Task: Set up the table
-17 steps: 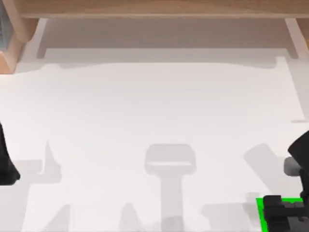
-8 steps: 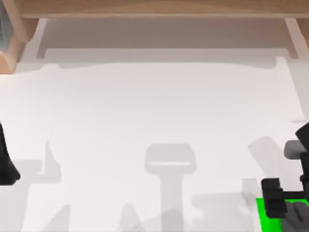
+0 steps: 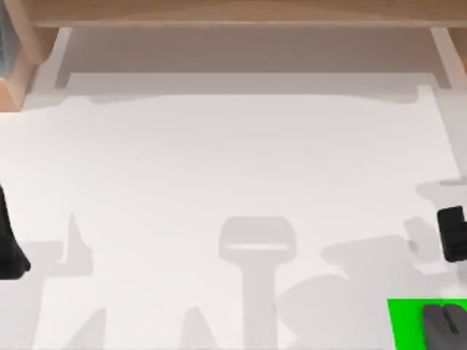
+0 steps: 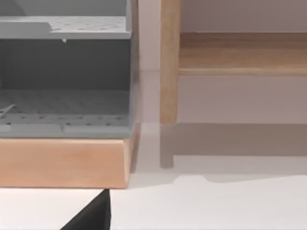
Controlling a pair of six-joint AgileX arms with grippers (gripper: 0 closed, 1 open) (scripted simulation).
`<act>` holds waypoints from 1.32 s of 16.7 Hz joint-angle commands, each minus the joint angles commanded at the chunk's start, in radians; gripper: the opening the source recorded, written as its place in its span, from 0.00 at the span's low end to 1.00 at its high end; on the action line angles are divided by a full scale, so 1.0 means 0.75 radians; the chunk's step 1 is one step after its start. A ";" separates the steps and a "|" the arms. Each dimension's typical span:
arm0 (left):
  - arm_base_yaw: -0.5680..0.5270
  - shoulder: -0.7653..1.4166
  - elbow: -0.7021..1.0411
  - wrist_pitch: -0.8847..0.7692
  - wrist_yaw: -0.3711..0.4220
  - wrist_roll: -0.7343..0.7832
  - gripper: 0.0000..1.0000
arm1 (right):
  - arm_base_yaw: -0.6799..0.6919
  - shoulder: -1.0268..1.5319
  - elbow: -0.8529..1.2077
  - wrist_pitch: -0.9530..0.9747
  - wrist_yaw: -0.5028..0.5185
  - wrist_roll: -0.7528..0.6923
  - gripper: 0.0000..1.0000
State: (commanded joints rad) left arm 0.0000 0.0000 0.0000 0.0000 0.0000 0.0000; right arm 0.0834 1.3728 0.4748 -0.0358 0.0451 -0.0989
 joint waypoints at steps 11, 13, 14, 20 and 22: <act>0.000 0.000 0.000 0.000 0.000 0.000 1.00 | -0.684 0.470 -0.234 1.513 -0.154 -1.274 1.00; 0.000 0.000 0.000 0.000 0.000 0.000 1.00 | -0.745 0.570 -0.241 1.745 -0.197 -1.473 1.00; 0.000 0.000 0.000 0.000 0.000 0.000 1.00 | -0.767 0.617 -0.239 1.849 -0.219 -1.563 1.00; 0.000 0.000 0.000 0.000 0.000 0.000 1.00 | -0.820 0.819 -0.209 2.258 -0.318 -1.914 1.00; 0.000 0.000 0.000 0.000 0.000 0.000 1.00 | -0.821 0.837 -0.204 2.291 -0.327 -1.943 1.00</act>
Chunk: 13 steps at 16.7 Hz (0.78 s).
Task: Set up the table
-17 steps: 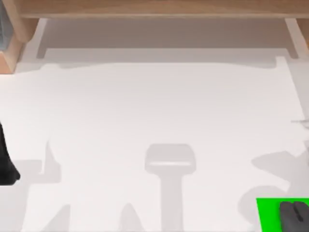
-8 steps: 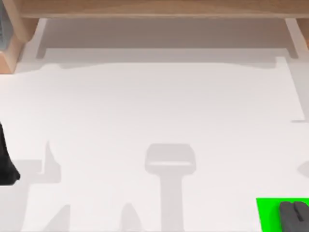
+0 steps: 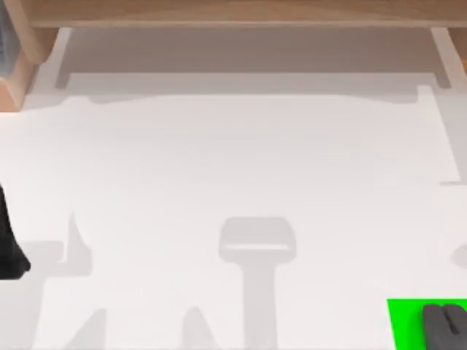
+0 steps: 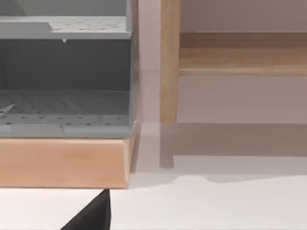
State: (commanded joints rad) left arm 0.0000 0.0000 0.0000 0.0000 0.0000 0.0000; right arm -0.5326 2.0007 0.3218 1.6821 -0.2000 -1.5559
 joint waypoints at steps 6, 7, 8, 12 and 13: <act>0.000 0.000 0.000 0.000 0.000 0.000 1.00 | 0.008 0.001 0.018 -0.017 0.007 0.000 1.00; 0.000 0.000 0.000 0.000 0.000 0.000 1.00 | 0.011 0.008 0.042 -0.034 0.012 0.000 1.00; 0.000 0.000 0.000 0.000 0.000 0.000 1.00 | 0.016 0.017 0.070 -0.053 0.016 0.000 1.00; 0.000 0.000 0.000 0.000 0.000 0.000 1.00 | 0.027 0.036 0.132 -0.097 0.027 0.000 1.00; 0.000 0.000 0.000 0.000 0.000 0.000 1.00 | 0.027 0.036 0.132 -0.097 0.027 0.000 1.00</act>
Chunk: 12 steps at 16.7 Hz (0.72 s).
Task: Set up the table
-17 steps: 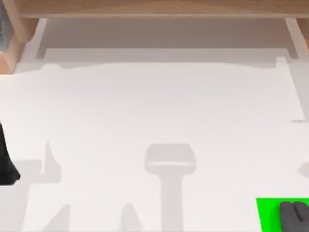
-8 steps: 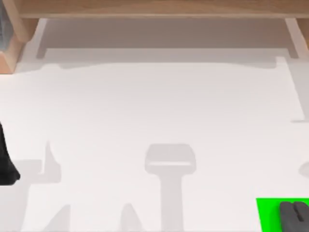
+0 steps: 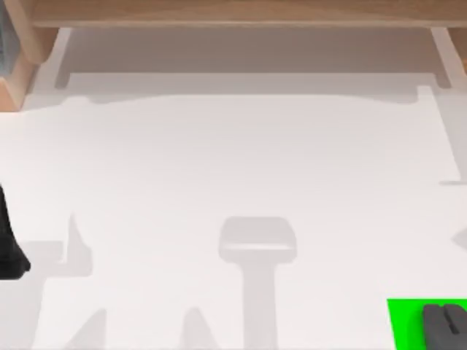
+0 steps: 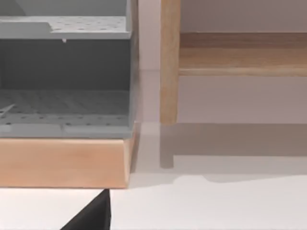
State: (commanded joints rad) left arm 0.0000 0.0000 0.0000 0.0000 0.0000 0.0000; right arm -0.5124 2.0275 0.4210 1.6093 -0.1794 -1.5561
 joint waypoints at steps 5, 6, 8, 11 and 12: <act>0.000 0.000 0.000 0.000 0.000 0.000 1.00 | 0.000 0.000 0.000 0.000 0.000 0.000 0.70; 0.000 0.000 0.000 0.000 0.000 0.000 1.00 | 0.000 0.000 0.000 0.000 0.000 0.000 0.62; 0.000 0.000 0.000 0.000 0.000 0.000 1.00 | 0.000 0.000 0.000 0.000 0.000 0.000 0.47; 0.000 0.000 0.000 0.000 0.000 0.000 1.00 | 0.000 0.000 0.000 0.000 0.000 0.000 0.25; 0.000 0.000 0.000 0.000 0.000 0.000 1.00 | 0.000 0.000 0.000 0.000 0.000 0.000 0.17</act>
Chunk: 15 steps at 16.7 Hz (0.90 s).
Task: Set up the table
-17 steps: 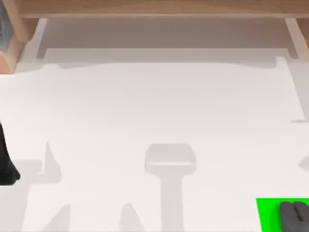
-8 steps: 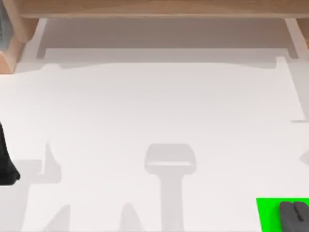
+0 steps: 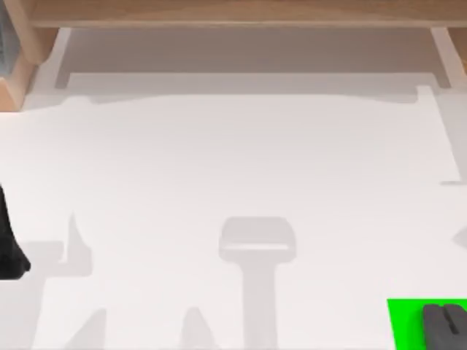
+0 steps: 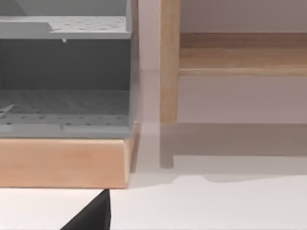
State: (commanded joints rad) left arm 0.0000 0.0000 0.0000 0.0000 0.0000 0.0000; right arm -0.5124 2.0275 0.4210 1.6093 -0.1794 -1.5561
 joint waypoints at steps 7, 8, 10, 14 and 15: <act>0.000 0.000 0.000 0.000 0.000 0.000 1.00 | 0.000 0.000 0.000 0.000 0.000 0.000 0.00; 0.000 0.000 0.000 0.000 0.000 0.000 1.00 | 0.000 0.000 0.000 0.000 0.000 0.000 0.00; 0.000 0.000 0.000 0.000 0.000 0.000 1.00 | 0.000 0.000 0.000 0.000 0.000 0.000 0.00; 0.000 0.000 0.000 0.000 0.000 0.000 1.00 | 0.024 0.026 0.047 -0.045 0.028 0.003 0.00; 0.000 0.000 0.000 0.000 0.000 0.000 1.00 | 0.039 0.039 0.084 -0.068 0.042 0.003 0.00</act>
State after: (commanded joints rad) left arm 0.0000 0.0000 0.0000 0.0000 0.0000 0.0000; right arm -0.4833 2.0571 0.4839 1.5582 -0.1479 -1.5539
